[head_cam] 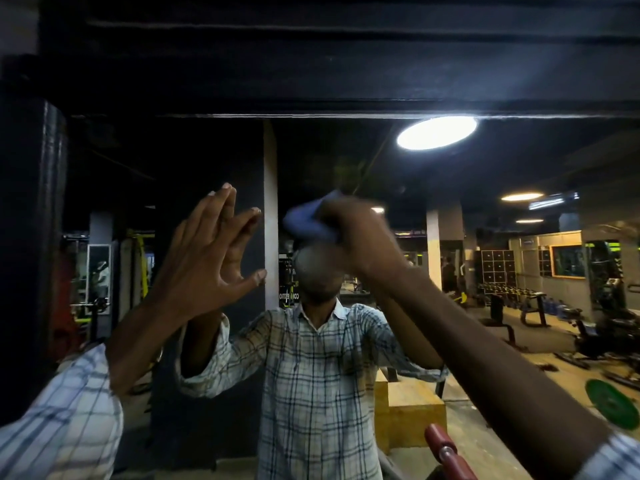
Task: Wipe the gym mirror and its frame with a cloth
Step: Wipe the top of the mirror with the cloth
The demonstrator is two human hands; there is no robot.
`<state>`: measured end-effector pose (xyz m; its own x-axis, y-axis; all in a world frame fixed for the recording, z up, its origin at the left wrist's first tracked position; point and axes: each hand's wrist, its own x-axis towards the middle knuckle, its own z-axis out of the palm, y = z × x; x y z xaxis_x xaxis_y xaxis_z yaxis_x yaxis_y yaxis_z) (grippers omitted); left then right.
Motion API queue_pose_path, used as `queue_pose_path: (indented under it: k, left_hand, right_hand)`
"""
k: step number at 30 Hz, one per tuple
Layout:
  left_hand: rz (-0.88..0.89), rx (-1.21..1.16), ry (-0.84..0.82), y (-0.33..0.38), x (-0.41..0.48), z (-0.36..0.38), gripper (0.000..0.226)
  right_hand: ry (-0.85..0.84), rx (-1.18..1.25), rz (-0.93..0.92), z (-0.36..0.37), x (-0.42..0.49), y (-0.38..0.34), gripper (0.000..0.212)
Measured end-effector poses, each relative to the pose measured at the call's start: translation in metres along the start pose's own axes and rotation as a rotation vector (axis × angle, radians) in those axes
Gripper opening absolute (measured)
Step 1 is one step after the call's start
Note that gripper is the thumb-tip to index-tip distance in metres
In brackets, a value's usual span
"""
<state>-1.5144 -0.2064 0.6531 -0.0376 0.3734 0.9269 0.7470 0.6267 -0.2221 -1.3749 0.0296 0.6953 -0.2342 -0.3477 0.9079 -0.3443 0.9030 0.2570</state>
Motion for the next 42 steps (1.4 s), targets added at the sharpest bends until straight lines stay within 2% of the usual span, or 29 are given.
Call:
queue_pose_path:
  k: [1,2,3,5,7,8,9,10,12,13,14,16,18,19,20,21,24,25,26,29,31,32,34,36,37,39,42]
  left_hand:
    - [-0.003,-0.003,0.006,-0.001,-0.001,0.0,0.103]
    - [-0.009,-0.004,0.012,-0.003,-0.001,-0.001,0.104]
    - [-0.01,-0.002,0.013,-0.005,-0.001,-0.002,0.104]
    - [0.002,0.009,0.008,-0.009,-0.002,-0.004,0.103]
    - [0.012,0.021,0.0,-0.013,-0.004,-0.006,0.102]
    - [0.019,0.023,-0.003,-0.015,-0.004,-0.007,0.102]
    - [0.029,0.024,-0.005,-0.017,-0.004,-0.008,0.102]
    - [0.041,0.023,-0.007,-0.02,-0.003,-0.008,0.102]
    - [0.061,0.015,0.0,-0.025,-0.003,-0.009,0.102]
    - [0.068,0.014,0.007,-0.027,-0.003,-0.009,0.103]
    - [0.074,0.015,0.01,-0.029,-0.002,-0.009,0.103]
    - [0.082,0.011,0.012,-0.031,-0.001,-0.009,0.102]
    - [0.088,-0.006,0.014,-0.034,-0.002,-0.008,0.102]
    - [0.086,-0.013,0.014,-0.036,-0.002,-0.009,0.103]
    - [0.083,-0.016,0.012,-0.038,-0.003,-0.009,0.103]
    - [0.082,-0.018,0.009,-0.04,-0.003,-0.01,0.104]
    - [0.078,-0.032,0.01,-0.049,-0.005,-0.012,0.104]
    - [0.079,-0.031,0.007,-0.052,-0.006,-0.013,0.104]
    - [0.081,-0.027,0.006,-0.054,-0.006,-0.013,0.104]
    - [0.071,-0.023,0.004,-0.062,-0.009,-0.015,0.104]
    - [0.065,-0.022,0.007,-0.066,-0.012,-0.016,0.104]
    - [0.064,-0.019,0.005,-0.068,-0.013,-0.017,0.104]
    - [0.061,-0.012,-0.005,-0.071,-0.016,-0.018,0.104]
    - [0.055,-0.007,0.001,-0.072,-0.017,-0.018,0.105]
    - [0.051,-0.007,0.004,-0.072,-0.018,-0.019,0.105]
    - [0.043,-0.017,0.009,-0.07,-0.019,-0.019,0.105]
    - [0.028,-0.006,-0.01,-0.067,-0.018,-0.021,0.104]
  right_hand:
    - [-0.169,-0.025,-0.086,0.005,-0.002,-0.006,0.023]
    - [-0.243,-0.058,-0.124,0.003,0.001,-0.003,0.026]
    - [-0.197,-0.081,-0.117,-0.004,0.011,0.004,0.026]
    - [0.073,-0.13,0.01,-0.026,0.035,0.022,0.026]
    - [0.356,-0.165,0.221,-0.049,0.052,0.036,0.024]
    - [0.429,-0.153,0.278,-0.052,0.057,0.04,0.023]
    - [0.428,-0.154,0.279,-0.048,0.06,0.038,0.024]
    - [0.346,-0.167,0.21,-0.039,0.061,0.03,0.025]
    - [0.058,-0.143,0.007,-0.018,0.055,0.014,0.022]
    - [-0.034,-0.14,-0.054,-0.014,0.054,0.013,0.02]
    - [-0.039,-0.137,-0.057,-0.018,0.058,0.015,0.021]
    - [0.182,-0.147,0.077,-0.032,0.073,0.026,0.026]
    - [0.423,-0.144,0.254,-0.036,0.078,0.03,0.023]
    - [0.485,-0.13,0.289,-0.029,0.078,0.027,0.02]
    - [0.473,-0.116,0.271,-0.02,0.077,0.019,0.02]
    - [0.387,-0.105,0.197,-0.01,0.074,0.006,0.021]
    - [-0.007,-0.146,-0.053,0.006,0.064,-0.014,0.021]
    - [-0.041,-0.166,-0.055,0.001,0.066,-0.01,0.021]
    - [0.014,-0.18,-0.014,-0.005,0.07,-0.004,0.021]
    - [0.38,-0.173,0.271,-0.023,0.079,0.019,0.023]
    - [0.506,-0.16,0.335,-0.019,0.076,0.021,0.021]
    - [0.463,-0.132,0.286,-0.011,0.073,0.013,0.018]
    - [0.165,-0.061,0.09,0.012,0.053,-0.015,0.016]
    - [-0.16,-0.044,-0.03,0.028,0.026,-0.035,0.02]
    - [-0.216,-0.053,-0.029,0.027,0.017,-0.033,0.021]
    - [-0.062,-0.057,0.062,0.011,0.008,-0.018,0.021]
    - [0.345,-0.037,0.243,-0.011,-0.005,0.004,0.014]
